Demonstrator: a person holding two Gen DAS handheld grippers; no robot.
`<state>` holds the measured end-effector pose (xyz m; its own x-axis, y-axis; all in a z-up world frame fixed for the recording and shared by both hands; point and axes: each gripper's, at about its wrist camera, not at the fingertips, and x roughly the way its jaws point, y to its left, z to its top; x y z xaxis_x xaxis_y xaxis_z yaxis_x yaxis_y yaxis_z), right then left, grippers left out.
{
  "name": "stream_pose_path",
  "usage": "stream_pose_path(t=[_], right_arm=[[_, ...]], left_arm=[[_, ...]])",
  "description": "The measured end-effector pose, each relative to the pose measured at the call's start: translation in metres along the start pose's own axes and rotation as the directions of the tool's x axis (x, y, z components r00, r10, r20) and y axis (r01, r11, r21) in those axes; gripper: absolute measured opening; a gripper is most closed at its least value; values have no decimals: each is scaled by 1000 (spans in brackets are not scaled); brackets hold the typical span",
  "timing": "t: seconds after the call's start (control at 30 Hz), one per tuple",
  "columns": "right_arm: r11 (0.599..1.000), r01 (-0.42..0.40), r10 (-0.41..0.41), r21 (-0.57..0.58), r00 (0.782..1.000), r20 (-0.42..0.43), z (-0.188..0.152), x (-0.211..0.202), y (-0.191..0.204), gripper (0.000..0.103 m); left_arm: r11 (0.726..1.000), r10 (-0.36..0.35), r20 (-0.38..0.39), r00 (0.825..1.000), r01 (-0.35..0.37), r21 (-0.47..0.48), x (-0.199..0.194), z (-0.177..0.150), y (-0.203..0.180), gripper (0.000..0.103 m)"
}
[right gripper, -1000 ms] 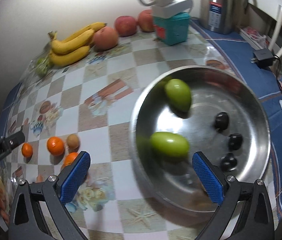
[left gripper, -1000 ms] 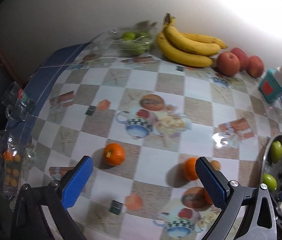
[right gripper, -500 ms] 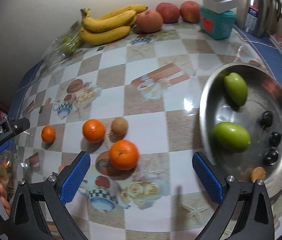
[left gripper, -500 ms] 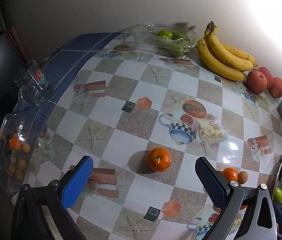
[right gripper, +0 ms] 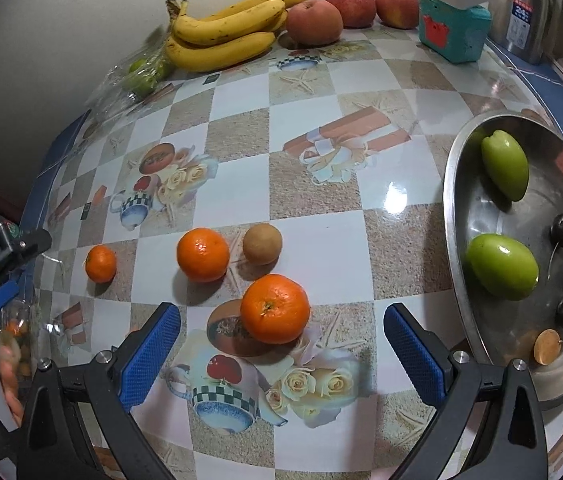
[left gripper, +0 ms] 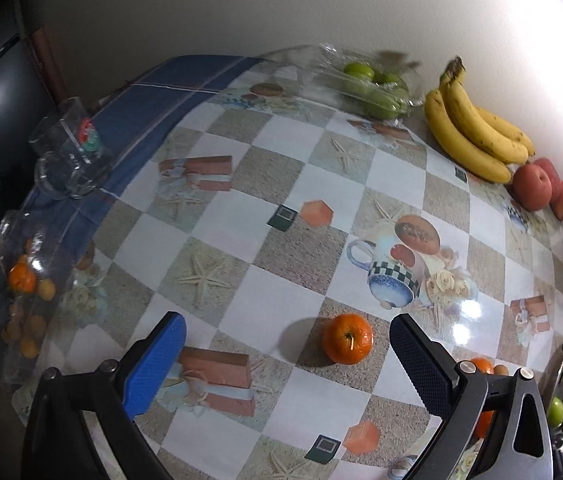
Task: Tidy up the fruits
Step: 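Move both open grippers toward the oranges lying on the table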
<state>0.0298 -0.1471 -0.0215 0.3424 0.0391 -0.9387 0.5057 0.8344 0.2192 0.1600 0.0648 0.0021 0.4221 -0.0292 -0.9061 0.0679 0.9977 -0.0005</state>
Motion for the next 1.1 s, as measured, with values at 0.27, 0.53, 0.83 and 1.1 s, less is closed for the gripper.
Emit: stream_pose_path(t=[0.27, 0.53, 0.83, 1.1], right_arm=[[999, 20, -22, -26, 998, -58, -3, 20, 2, 102], [996, 65, -70, -66, 994, -84, -6, 32, 6, 102], [990, 92, -101, -111, 992, -76, -7, 37, 14, 102], [983, 115, -123, -145, 991, -48, -6, 35, 20, 102]], left_arm=[[990, 17, -1, 1000, -16, 141, 22, -1, -21, 103], [986, -33, -101, 994, 49, 159, 54, -10, -31, 103], [980, -14, -97, 995, 33, 197, 62, -12, -38, 103], [977, -36, -122, 992, 61, 206, 63, -11, -38, 103]])
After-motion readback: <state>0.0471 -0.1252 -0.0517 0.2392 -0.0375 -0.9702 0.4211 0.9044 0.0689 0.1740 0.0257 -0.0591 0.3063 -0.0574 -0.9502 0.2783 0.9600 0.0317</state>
